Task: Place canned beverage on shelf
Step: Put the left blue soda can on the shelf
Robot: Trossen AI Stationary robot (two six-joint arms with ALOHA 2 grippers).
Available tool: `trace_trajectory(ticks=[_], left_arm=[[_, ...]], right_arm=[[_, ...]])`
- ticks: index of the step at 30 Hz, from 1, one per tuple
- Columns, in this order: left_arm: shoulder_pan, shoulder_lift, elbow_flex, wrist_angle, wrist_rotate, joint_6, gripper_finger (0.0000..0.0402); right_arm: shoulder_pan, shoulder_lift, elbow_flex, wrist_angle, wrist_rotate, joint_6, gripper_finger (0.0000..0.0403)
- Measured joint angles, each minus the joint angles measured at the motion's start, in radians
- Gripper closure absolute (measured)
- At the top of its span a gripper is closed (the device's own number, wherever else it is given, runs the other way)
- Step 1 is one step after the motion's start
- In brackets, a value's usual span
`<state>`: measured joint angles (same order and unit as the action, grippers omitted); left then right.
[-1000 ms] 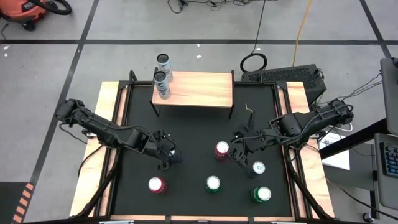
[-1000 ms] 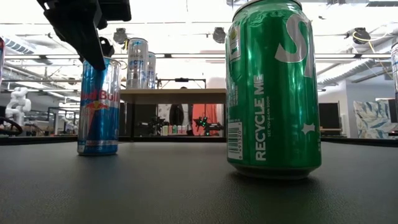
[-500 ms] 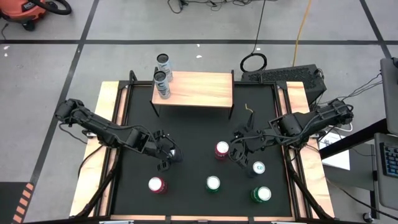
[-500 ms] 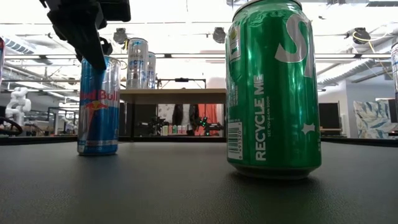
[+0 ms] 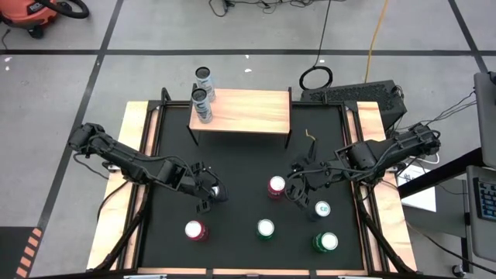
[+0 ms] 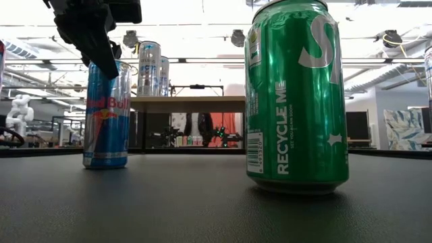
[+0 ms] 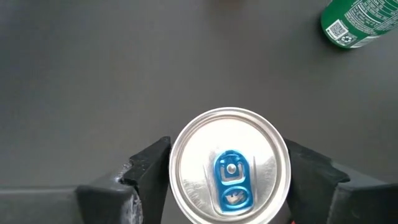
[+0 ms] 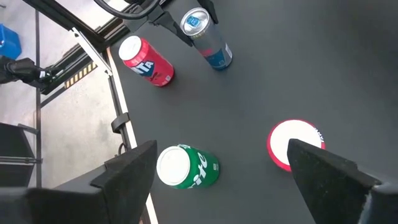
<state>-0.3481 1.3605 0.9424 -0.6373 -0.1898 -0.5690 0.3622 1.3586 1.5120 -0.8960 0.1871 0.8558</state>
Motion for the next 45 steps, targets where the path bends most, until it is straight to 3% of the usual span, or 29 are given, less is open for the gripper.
trace_trajectory(ticks=[19, 33, 45], left_arm=[[-0.001, -0.029, 0.015, -0.014, 0.033, 0.012, 0.0155], [0.052, -0.032, 0.208, -0.144, 0.039, 0.157, 0.0155], [0.118, -0.032, 0.406, -0.269, 0.099, 0.168, 0.0155]], right_arm=[[0.000, 0.000, 0.000, 0.002, 0.000, -0.004, 0.0067], [0.000, 0.000, 0.000, 0.002, 0.000, -0.005, 0.0067], [0.000, 0.000, 0.000, 0.099, 0.014, -0.057, 0.0067]])
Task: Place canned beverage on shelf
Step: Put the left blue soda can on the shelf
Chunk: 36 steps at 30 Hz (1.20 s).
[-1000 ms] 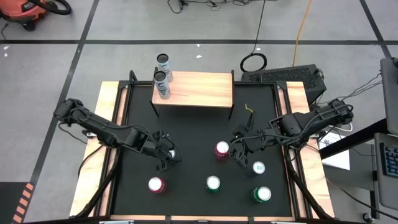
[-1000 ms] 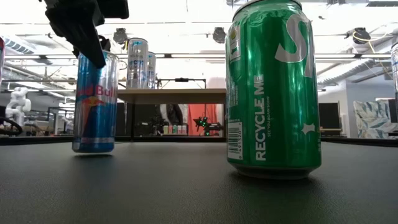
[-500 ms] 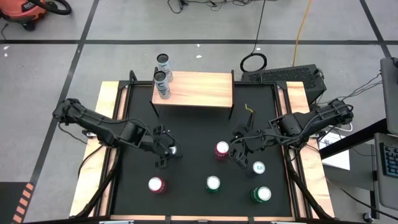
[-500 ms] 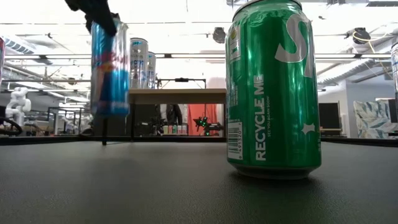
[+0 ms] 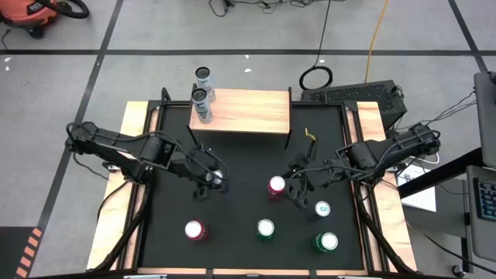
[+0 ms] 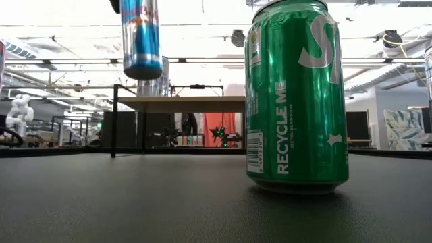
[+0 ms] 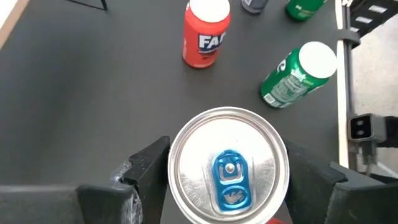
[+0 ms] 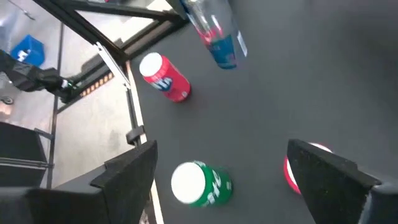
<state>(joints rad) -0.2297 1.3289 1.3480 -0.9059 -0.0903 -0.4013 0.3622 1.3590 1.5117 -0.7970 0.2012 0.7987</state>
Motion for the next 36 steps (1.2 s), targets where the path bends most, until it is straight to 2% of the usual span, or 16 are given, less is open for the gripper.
trace_trajectory(ticks=[10, 19, 36], left_arm=[[0.031, 0.000, 0.130, -0.061, 0.034, 0.016, 0.0155], [0.074, 0.000, 0.238, -0.118, 0.035, 0.044, 0.0155], [0.179, 0.000, 0.389, -0.206, 0.035, 0.162, 0.0155]], right_arm=[[-0.001, 0.000, 0.000, 0.159, 0.072, -0.123, 0.0067], [-0.001, 0.002, 0.000, 0.226, 0.169, -0.200, 0.0067], [-0.035, 0.002, 0.000, 0.251, 0.169, -0.210, 0.0067]])
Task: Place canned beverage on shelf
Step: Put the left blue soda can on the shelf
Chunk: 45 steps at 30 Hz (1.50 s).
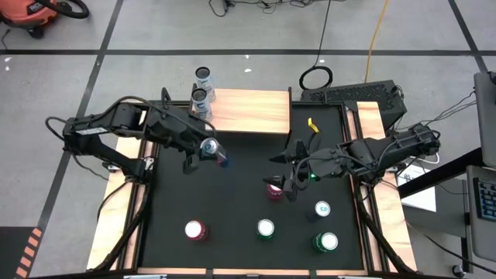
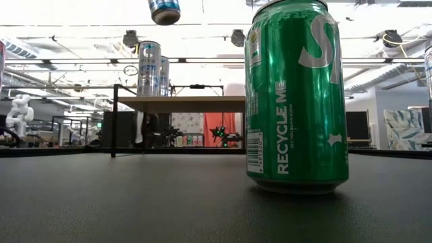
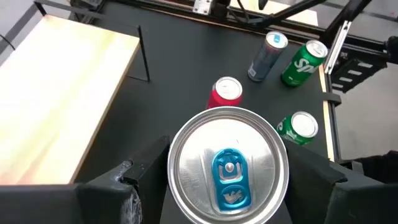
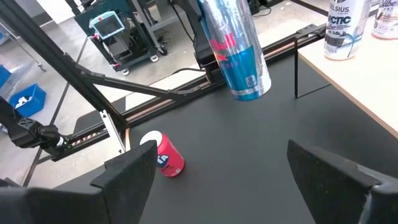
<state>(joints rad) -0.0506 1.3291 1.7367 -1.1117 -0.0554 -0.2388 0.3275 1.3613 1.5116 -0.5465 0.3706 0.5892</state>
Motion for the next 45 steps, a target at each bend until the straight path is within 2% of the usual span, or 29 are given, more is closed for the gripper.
trace_trajectory(ticks=[12, 15, 20, 24, 27, 30, 35, 40, 45], left_arm=[[0.048, 0.000, 0.006, 0.010, 0.001, 0.064, 0.0155], [0.059, 0.000, 0.006, 0.030, 0.028, 0.066, 0.0155], [0.063, 0.000, 0.006, 0.032, 0.041, 0.065, 0.0155], [0.063, 0.000, 0.006, 0.035, 0.041, 0.068, 0.0155], [0.063, 0.000, 0.006, 0.036, 0.042, 0.069, 0.0155], [0.063, 0.000, 0.006, 0.035, 0.042, 0.069, 0.0155], [0.068, 0.000, 0.005, 0.042, 0.043, 0.082, 0.0155], [0.100, 0.000, 0.005, 0.072, 0.044, 0.100, 0.0155], [0.146, 0.000, 0.005, 0.089, 0.059, 0.139, 0.0155]], right_arm=[[-0.001, 0.003, 0.000, 0.004, 0.002, 0.001, 0.0067], [0.000, 0.011, 0.000, 0.016, 0.001, 0.001, 0.0067], [-0.001, 0.044, 0.000, 0.096, 0.000, -0.014, 0.0067], [-0.015, 0.079, 0.000, 0.196, 0.005, -0.072, 0.0067], [-0.029, 0.111, 0.000, 0.287, 0.077, -0.117, 0.0066], [-0.049, 0.136, 0.000, 0.355, 0.092, -0.169, 0.0060], [-0.072, 0.141, 0.000, 0.372, 0.098, -0.176, 0.0048], [-0.093, 0.136, 0.000, 0.371, 0.098, -0.253, 0.0046], [-0.156, 0.142, 0.000, 0.386, 0.090, -0.294, 0.0045]])
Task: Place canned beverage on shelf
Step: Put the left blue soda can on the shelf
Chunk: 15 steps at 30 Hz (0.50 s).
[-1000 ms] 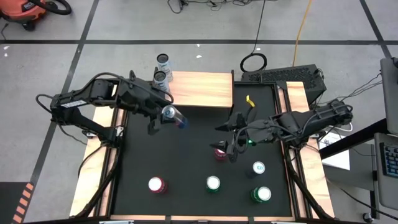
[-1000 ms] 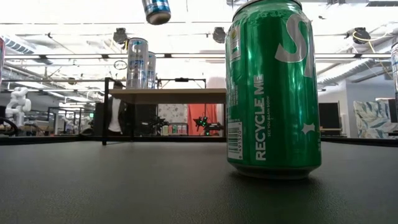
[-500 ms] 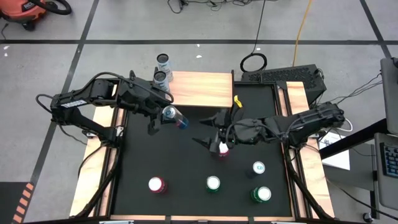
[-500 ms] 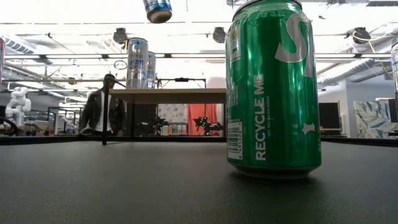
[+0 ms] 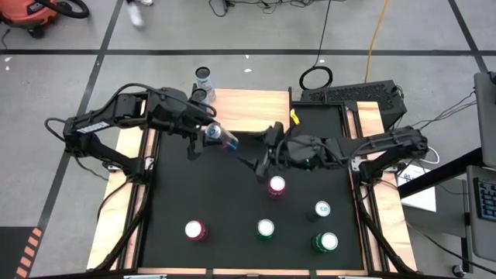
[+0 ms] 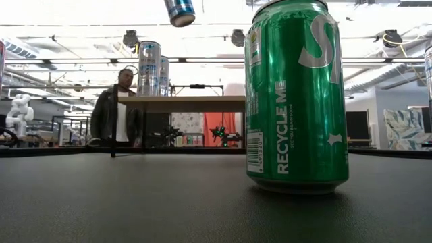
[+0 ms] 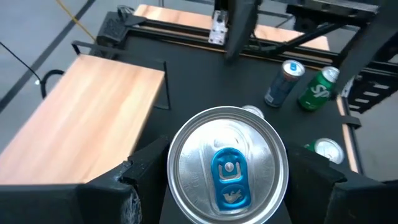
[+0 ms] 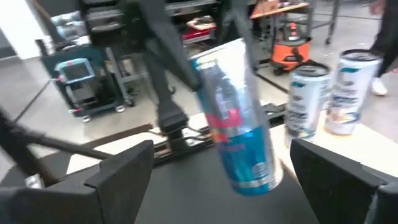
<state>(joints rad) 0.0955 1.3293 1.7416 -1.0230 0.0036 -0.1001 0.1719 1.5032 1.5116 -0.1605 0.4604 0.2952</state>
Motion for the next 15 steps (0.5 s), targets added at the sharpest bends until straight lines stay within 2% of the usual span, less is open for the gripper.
trace_trajectory(ticks=[9, 13, 15], left_arm=[[0.105, 0.032, -0.001, 0.015, 0.022, 0.088, 0.0155], [0.146, 0.060, -0.001, 0.021, 0.022, 0.139, 0.0155], [0.164, 0.075, -0.001, 0.023, 0.024, 0.164, 0.0155]], right_arm=[[-0.162, 0.000, 0.000, 0.023, -0.176, -0.067, 0.0016], [-0.216, 0.000, 0.000, 0.023, -0.219, -0.106, 0.0015], [-0.242, 0.000, 0.000, 0.021, -0.278, -0.132, 0.0017]])
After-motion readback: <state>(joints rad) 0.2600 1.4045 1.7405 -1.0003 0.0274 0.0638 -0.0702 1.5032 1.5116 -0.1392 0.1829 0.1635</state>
